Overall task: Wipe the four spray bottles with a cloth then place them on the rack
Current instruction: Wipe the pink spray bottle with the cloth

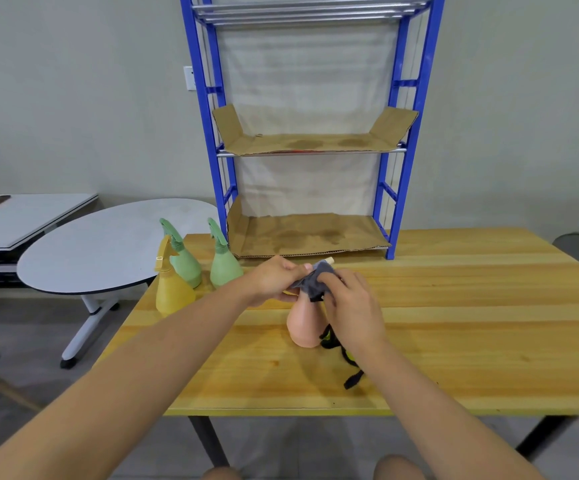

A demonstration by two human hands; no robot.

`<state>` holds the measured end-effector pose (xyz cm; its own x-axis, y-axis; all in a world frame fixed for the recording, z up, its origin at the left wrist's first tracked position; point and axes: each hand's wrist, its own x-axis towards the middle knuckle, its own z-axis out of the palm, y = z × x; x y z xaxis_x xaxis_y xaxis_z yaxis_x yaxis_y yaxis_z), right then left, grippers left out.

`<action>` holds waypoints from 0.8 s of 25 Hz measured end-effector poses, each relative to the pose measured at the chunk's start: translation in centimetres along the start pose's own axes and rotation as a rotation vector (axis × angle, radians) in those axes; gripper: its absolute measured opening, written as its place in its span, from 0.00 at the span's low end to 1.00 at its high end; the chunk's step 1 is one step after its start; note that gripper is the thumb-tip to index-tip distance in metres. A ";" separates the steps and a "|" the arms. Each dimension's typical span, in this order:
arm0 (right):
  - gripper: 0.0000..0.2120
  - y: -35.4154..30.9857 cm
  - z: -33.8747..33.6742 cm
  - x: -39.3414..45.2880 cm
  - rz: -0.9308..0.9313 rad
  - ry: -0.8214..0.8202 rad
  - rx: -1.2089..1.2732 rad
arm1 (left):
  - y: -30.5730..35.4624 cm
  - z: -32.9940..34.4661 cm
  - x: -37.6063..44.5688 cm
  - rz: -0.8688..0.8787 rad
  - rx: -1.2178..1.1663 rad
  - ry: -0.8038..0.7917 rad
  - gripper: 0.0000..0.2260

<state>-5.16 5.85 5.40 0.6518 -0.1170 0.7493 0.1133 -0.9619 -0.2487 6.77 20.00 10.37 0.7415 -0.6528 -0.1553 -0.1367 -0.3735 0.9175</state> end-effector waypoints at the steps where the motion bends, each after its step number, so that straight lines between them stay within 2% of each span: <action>1: 0.14 0.2 0.0 0.2 0.012 0.005 -0.007 | 0.0 0.0 0.0 0.004 0.005 0.004 0.22; 5: 0.13 -0.4 1.2 -0.5 0.015 -0.029 0.063 | 0.2 0.0 -0.3 0.002 0.009 -0.025 0.22; 12: 0.10 -0.3 1.6 -1.7 0.069 0.043 0.128 | 0.1 0.1 -0.4 -0.016 -0.005 -0.015 0.23; 14: 0.16 -0.5 0.8 -1.9 0.078 0.015 0.225 | 0.0 0.1 -0.3 -0.018 -0.014 -0.021 0.24; 17: 0.24 -1.1 -0.2 -2.6 -0.026 -0.049 0.300 | -0.1 0.0 -0.3 -0.016 -0.024 -0.032 0.23; 19: 0.23 -1.1 -0.6 -2.1 -0.023 -0.030 0.341 | 0.0 -0.1 -0.4 -0.015 -0.005 -0.030 0.23; 20: 0.21 -1.0 -0.7 -1.4 0.046 -0.025 0.371 | 0.1 -0.1 -0.4 -0.015 0.003 -0.027 0.23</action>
<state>-6.74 6.78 5.01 0.6804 -0.1473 0.7178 0.3445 -0.8003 -0.4908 6.50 20.30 10.52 0.7255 -0.6645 -0.1792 -0.1276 -0.3858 0.9137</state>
